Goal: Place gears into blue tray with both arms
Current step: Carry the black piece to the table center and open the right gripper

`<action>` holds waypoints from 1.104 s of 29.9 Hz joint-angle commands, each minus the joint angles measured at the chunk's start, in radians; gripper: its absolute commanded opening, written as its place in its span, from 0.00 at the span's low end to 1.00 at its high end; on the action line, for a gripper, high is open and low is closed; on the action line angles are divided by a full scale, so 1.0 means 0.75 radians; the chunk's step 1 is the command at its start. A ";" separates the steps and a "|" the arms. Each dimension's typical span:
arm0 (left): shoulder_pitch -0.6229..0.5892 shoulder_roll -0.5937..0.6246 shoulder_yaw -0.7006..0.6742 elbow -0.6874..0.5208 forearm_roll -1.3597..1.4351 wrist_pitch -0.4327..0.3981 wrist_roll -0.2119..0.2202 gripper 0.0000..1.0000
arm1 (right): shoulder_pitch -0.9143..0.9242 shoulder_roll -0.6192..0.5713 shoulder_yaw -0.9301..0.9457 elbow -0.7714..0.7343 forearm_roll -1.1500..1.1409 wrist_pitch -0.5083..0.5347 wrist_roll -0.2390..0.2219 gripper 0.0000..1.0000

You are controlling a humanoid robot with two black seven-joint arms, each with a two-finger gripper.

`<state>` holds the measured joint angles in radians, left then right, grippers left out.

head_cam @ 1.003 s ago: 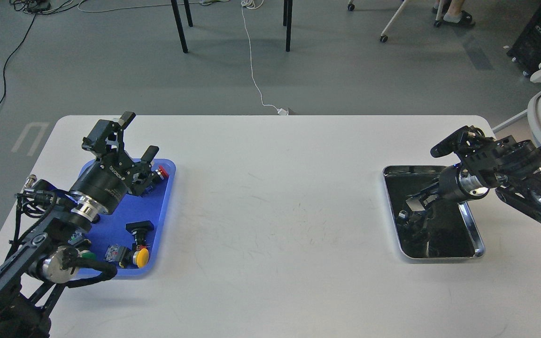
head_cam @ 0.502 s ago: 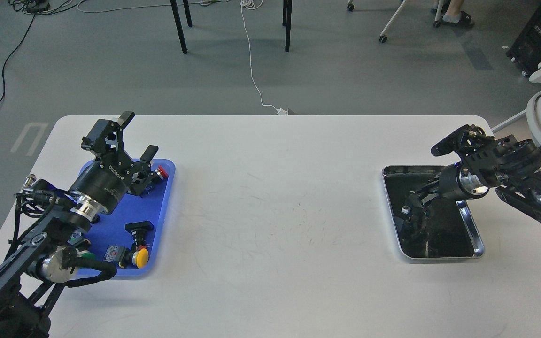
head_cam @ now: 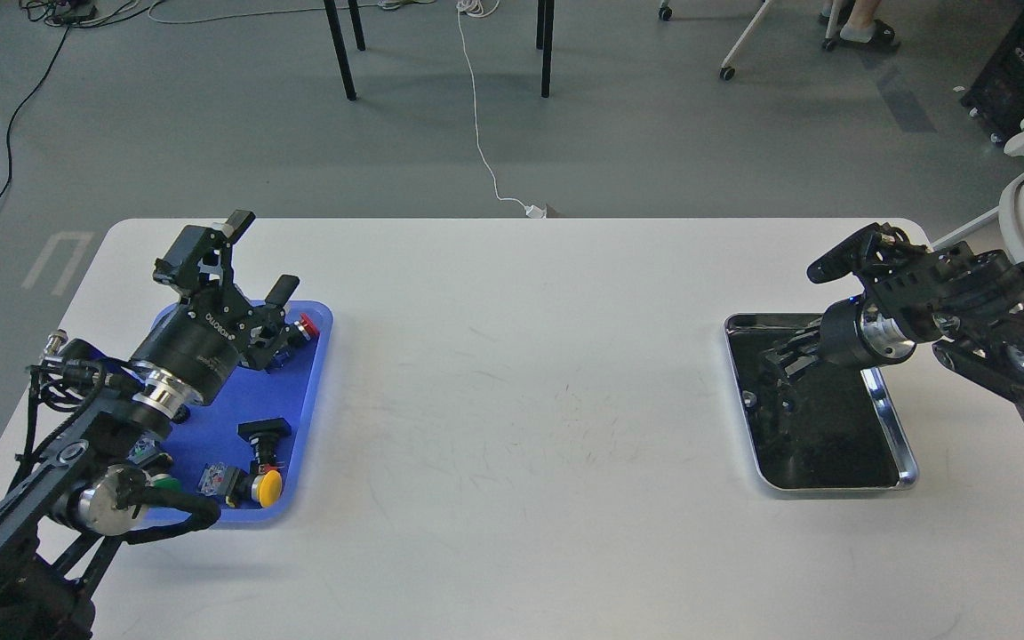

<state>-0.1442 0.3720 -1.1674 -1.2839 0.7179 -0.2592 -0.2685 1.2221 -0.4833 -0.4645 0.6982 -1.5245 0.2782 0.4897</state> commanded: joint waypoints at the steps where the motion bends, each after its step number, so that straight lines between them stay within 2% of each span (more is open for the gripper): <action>1: 0.000 0.001 0.000 0.000 0.000 0.000 0.000 0.98 | 0.097 -0.065 0.006 0.106 0.032 0.007 -0.001 0.23; 5: 0.000 -0.001 0.000 0.000 0.000 -0.002 0.000 0.98 | 0.189 -0.104 0.006 0.202 0.061 0.012 -0.001 0.23; 10: -0.002 -0.001 0.000 0.000 0.000 -0.002 0.000 0.98 | 0.254 -0.072 0.006 0.253 0.108 0.014 -0.001 0.23; 26: 0.000 0.001 -0.010 0.000 0.000 0.000 0.000 0.98 | 0.228 0.415 -0.013 0.163 0.278 -0.007 -0.001 0.23; 33: 0.010 0.003 -0.014 -0.002 -0.002 -0.002 0.000 0.98 | 0.132 0.583 -0.015 0.069 0.282 -0.091 -0.001 0.23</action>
<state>-0.1427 0.3735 -1.1764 -1.2847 0.7173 -0.2594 -0.2684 1.3511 -0.0891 -0.4754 0.7743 -1.3149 0.2265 0.4888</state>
